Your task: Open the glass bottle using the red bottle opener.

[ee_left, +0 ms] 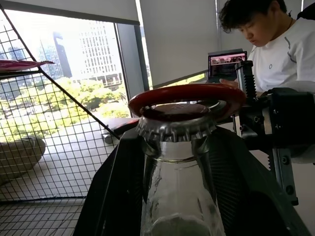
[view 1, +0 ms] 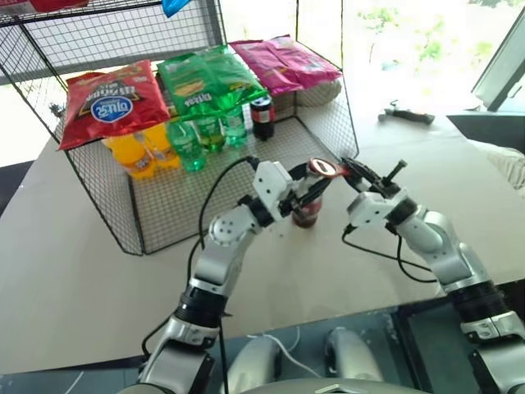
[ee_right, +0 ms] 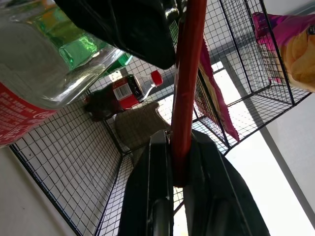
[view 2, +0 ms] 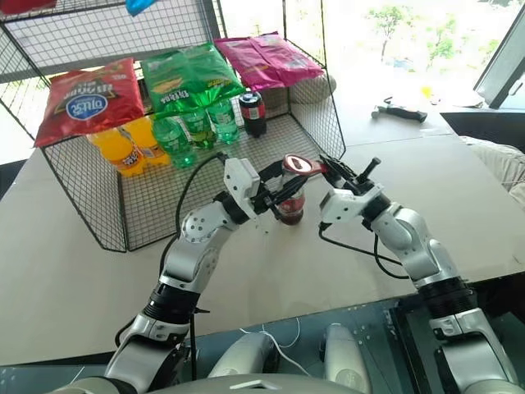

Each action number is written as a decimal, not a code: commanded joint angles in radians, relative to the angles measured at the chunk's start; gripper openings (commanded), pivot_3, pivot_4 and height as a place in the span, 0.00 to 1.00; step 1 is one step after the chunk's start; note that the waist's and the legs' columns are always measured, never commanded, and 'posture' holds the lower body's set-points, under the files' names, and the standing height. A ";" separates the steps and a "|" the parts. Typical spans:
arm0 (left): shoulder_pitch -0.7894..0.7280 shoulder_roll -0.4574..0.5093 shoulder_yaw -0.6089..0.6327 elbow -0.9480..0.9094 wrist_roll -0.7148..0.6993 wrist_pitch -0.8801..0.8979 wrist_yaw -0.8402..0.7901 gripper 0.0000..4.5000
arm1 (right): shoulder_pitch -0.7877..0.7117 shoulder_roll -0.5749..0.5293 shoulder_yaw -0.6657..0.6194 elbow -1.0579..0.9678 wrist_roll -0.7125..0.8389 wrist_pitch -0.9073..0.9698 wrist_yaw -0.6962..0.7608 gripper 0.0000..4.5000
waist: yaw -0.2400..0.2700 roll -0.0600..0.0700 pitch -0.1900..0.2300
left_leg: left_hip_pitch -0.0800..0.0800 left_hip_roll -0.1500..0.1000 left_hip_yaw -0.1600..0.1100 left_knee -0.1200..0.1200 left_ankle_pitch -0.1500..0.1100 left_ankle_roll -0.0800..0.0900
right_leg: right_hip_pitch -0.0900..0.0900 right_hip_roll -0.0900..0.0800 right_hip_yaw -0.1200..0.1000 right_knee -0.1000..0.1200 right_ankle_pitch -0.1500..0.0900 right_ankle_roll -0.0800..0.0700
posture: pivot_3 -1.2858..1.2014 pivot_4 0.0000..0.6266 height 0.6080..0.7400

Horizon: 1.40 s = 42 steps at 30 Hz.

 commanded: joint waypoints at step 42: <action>0.032 0.027 0.048 0.032 -0.031 0.016 0.027 0.58 | -0.093 0.085 0.065 0.023 0.004 -0.016 0.082 0.00 | -0.022 0.000 0.001 | 0.000 0.011 0.001 -0.002 0.000 -0.001 | -0.001 0.010 0.000 -0.004 0.001 -0.002 | 0.52 0.24 1.00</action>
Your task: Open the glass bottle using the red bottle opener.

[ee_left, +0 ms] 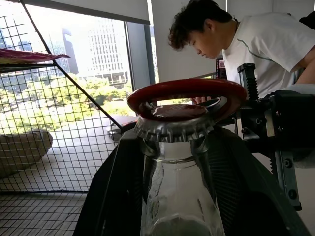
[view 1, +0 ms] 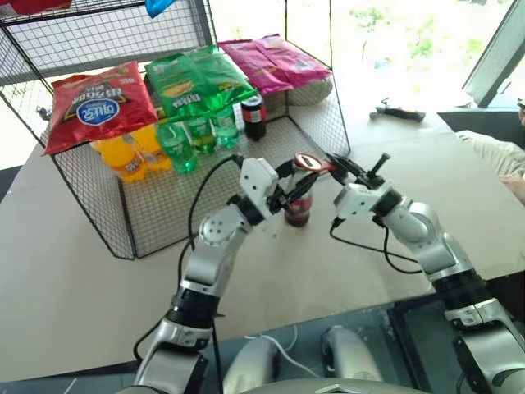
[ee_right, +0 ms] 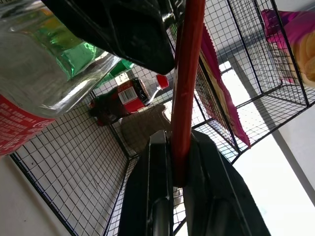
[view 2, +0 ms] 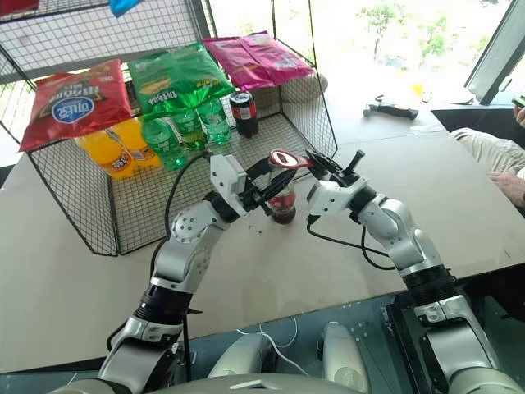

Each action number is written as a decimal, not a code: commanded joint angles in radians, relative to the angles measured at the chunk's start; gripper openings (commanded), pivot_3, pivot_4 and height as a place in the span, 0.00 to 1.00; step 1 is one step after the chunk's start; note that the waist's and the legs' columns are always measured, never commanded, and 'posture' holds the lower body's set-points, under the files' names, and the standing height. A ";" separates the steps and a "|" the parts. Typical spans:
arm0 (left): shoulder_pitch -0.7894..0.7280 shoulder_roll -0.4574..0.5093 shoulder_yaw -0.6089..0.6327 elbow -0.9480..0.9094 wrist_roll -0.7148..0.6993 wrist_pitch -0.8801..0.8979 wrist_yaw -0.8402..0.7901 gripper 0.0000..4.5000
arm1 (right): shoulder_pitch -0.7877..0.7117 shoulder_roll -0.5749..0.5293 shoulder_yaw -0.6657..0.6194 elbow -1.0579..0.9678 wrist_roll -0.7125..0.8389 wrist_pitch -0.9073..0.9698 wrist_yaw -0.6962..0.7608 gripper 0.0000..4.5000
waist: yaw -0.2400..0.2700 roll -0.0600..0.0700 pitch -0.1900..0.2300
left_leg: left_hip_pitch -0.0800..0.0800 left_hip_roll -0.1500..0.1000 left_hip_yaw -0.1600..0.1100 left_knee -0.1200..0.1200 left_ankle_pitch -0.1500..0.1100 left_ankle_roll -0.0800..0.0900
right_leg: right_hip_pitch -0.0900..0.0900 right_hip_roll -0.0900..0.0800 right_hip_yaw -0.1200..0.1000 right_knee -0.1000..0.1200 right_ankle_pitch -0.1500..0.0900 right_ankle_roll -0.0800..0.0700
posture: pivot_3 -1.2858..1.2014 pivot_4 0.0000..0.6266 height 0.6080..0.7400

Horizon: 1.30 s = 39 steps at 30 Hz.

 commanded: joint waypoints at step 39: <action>-0.003 -0.038 0.024 -0.050 -0.033 0.029 -0.027 0.78 | -0.020 -0.021 -0.002 0.003 0.031 0.003 -0.018 0.00 | 0.005 0.001 0.008 | -0.020 0.000 0.002 -0.010 0.002 -0.003 | -0.021 0.000 0.001 -0.011 0.004 -0.005 | 0.52 0.24 1.00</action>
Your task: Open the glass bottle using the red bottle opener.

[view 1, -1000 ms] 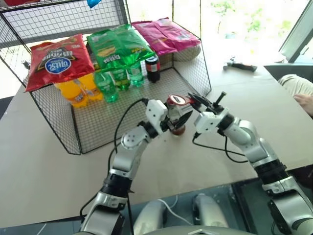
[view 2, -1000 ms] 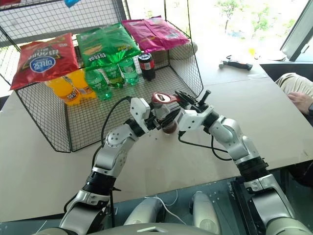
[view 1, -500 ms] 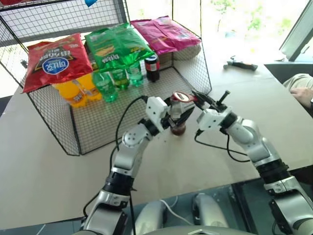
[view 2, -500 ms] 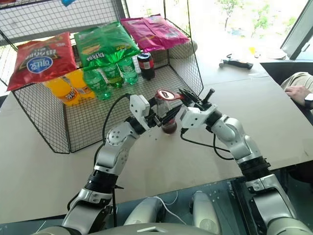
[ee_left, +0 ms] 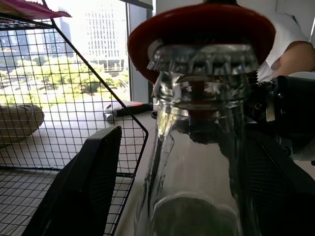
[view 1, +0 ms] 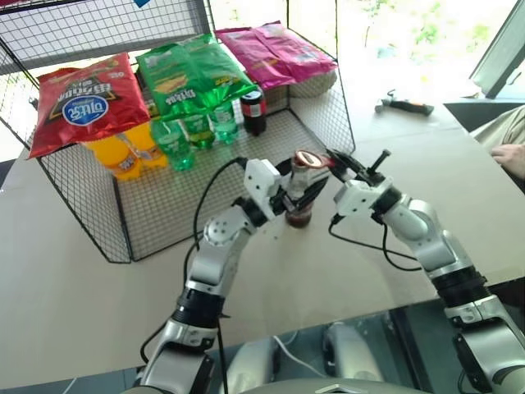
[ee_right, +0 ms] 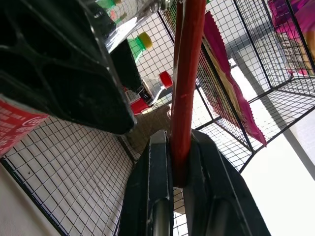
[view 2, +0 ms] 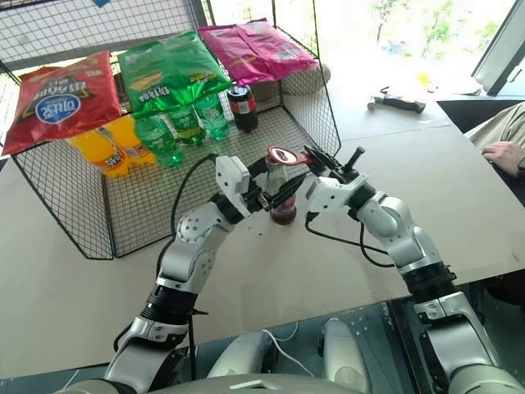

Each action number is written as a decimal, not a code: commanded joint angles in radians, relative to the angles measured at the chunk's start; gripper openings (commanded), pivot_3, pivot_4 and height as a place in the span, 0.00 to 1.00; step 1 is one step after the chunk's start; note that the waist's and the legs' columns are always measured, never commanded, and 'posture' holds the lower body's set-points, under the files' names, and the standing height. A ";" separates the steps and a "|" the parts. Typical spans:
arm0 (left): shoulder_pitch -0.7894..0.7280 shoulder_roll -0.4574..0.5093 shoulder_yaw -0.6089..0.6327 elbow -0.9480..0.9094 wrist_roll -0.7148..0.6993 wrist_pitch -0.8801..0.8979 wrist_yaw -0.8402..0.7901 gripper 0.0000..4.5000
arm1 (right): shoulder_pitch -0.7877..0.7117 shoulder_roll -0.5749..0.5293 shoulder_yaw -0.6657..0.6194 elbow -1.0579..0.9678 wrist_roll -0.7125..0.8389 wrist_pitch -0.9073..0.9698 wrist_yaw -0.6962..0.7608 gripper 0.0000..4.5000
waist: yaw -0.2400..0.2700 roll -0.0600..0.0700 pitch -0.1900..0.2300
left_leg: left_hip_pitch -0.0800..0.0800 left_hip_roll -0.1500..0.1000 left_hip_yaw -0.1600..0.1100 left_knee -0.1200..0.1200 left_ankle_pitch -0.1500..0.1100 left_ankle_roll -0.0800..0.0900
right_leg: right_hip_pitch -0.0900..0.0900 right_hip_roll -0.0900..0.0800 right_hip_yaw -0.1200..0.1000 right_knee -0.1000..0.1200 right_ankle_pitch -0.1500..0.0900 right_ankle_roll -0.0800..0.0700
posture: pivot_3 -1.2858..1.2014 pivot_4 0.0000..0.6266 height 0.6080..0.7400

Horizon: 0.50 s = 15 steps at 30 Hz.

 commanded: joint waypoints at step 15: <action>0.003 0.008 0.008 -0.058 -0.002 -0.004 -0.005 0.59 | -0.011 -0.004 0.007 0.002 -0.010 -0.001 0.002 0.00 | 0.000 0.000 0.000 | 0.000 0.000 0.002 0.000 0.000 0.000 | 0.000 0.000 0.001 0.000 0.000 0.000 | 0.52 0.24 1.00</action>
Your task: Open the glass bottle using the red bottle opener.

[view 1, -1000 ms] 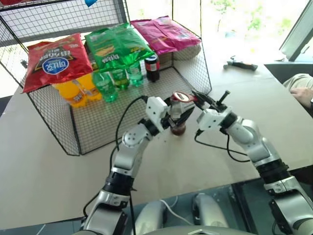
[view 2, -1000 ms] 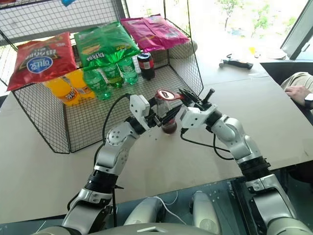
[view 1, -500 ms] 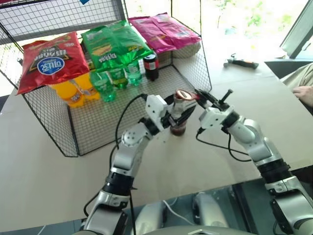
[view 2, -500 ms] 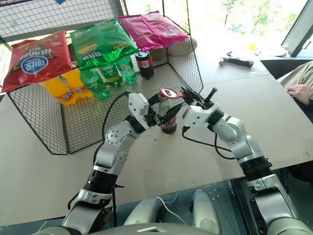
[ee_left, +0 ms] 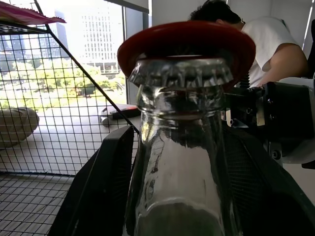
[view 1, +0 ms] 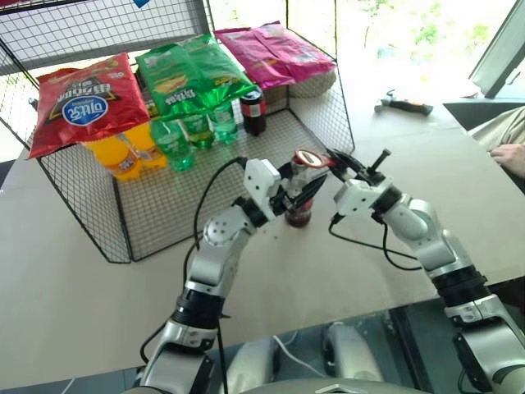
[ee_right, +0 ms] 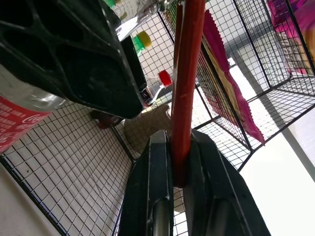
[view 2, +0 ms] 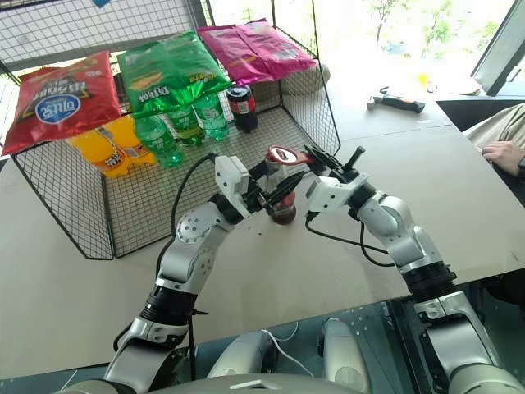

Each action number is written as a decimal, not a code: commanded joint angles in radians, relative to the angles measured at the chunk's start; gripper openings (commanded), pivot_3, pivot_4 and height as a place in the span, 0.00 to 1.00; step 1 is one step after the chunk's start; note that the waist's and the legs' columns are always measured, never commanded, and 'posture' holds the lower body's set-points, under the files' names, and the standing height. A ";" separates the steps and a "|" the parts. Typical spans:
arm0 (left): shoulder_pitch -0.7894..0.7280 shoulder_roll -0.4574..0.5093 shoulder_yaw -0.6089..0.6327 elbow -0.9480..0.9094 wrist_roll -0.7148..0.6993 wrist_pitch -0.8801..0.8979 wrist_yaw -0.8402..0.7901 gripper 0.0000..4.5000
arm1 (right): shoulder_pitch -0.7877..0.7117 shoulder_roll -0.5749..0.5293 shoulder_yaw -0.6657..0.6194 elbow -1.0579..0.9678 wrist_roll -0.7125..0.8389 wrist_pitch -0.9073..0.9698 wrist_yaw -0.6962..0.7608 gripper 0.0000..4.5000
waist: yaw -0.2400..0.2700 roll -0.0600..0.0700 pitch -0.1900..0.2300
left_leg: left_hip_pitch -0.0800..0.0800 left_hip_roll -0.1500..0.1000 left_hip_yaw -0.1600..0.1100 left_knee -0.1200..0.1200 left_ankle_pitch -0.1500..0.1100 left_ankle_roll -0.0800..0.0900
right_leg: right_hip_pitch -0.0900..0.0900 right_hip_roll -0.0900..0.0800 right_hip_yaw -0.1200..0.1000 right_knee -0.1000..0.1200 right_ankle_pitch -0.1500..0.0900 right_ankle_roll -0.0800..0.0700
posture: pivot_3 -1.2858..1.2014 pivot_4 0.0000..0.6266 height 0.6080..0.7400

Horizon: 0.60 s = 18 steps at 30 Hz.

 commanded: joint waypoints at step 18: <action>-0.011 0.012 0.007 -0.015 0.016 -0.007 -0.004 0.59 | 0.055 0.017 0.064 -0.003 0.027 -0.024 0.063 0.00 | 0.000 0.000 -0.001 | 0.001 0.000 0.001 0.002 0.000 0.000 | 0.000 0.000 0.001 0.003 0.000 0.000 | 0.52 0.24 1.00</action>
